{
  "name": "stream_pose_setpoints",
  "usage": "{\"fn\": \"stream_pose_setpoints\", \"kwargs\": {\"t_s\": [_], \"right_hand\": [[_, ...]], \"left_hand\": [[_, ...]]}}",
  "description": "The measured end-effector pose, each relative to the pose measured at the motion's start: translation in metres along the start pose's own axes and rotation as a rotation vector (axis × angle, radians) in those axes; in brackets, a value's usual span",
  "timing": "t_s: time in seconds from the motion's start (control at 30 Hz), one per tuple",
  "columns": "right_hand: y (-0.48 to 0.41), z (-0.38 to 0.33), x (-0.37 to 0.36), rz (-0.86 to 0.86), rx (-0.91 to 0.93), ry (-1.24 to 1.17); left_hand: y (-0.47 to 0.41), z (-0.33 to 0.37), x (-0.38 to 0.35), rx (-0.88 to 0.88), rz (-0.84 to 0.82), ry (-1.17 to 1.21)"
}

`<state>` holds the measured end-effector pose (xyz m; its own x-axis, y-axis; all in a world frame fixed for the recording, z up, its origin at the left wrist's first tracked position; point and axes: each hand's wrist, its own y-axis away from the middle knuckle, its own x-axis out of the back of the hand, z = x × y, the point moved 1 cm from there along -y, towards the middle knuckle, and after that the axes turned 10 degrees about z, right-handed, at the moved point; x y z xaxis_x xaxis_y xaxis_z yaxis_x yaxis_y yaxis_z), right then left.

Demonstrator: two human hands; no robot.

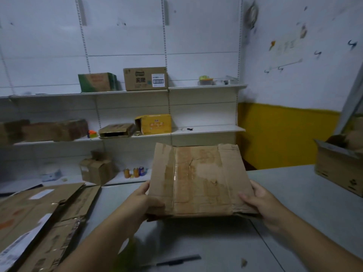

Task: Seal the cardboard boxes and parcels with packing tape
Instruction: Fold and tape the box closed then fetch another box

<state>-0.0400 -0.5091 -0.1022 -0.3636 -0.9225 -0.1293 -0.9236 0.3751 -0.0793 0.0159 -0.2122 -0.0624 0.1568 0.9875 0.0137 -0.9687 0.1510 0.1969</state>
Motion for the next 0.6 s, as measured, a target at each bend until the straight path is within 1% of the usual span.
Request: {"fn": "stream_pose_setpoints", "kwargs": {"t_s": [0.1,0.17,0.23,0.33,0.5,0.6], "right_hand": [[-0.003,-0.002,0.006,-0.143,-0.042,0.006],[-0.004,-0.005,0.006,-0.176,-0.052,-0.023],[-0.004,-0.011,0.004,-0.141,-0.034,-0.061],[-0.004,-0.017,0.002,-0.082,-0.027,-0.087],[-0.003,-0.016,0.001,-0.046,-0.082,-0.143],[-0.001,-0.013,0.001,-0.023,-0.113,-0.168]], "left_hand": [[0.002,0.003,0.002,0.016,-0.056,0.075],[-0.001,0.0,0.002,0.013,-0.053,0.111],[-0.007,-0.004,0.0,0.015,-0.01,0.147],[-0.01,-0.004,-0.004,0.05,0.104,0.216],[-0.005,0.0,-0.011,0.065,0.103,0.268],[-0.004,0.001,-0.01,0.058,0.075,0.234]]}}
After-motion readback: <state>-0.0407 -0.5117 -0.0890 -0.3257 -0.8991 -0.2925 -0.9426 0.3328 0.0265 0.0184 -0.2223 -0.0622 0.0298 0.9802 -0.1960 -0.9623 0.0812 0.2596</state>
